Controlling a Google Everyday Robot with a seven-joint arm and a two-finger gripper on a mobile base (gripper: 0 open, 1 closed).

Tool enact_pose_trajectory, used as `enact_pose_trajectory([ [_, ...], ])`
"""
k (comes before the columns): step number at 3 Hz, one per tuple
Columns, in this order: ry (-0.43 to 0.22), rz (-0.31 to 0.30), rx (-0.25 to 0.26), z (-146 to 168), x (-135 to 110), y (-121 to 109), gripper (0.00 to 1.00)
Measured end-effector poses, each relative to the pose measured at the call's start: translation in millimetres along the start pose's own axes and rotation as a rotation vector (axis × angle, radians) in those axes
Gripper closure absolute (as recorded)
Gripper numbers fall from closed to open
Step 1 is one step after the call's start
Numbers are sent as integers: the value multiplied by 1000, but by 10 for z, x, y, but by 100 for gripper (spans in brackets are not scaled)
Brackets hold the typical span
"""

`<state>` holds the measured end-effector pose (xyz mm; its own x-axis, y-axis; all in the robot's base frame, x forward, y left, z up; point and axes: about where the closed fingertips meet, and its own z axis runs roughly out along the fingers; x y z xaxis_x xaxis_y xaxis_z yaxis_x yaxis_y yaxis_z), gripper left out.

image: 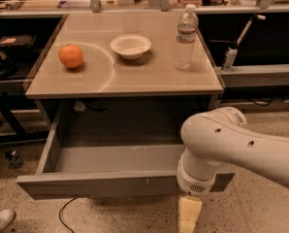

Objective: Open top drawer

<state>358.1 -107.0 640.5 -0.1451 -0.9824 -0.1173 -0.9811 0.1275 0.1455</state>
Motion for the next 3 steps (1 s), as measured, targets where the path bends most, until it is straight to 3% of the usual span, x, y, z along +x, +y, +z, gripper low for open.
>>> enact_pose_trajectory([
  [3, 22, 82, -39, -94, 192, 357, 0],
])
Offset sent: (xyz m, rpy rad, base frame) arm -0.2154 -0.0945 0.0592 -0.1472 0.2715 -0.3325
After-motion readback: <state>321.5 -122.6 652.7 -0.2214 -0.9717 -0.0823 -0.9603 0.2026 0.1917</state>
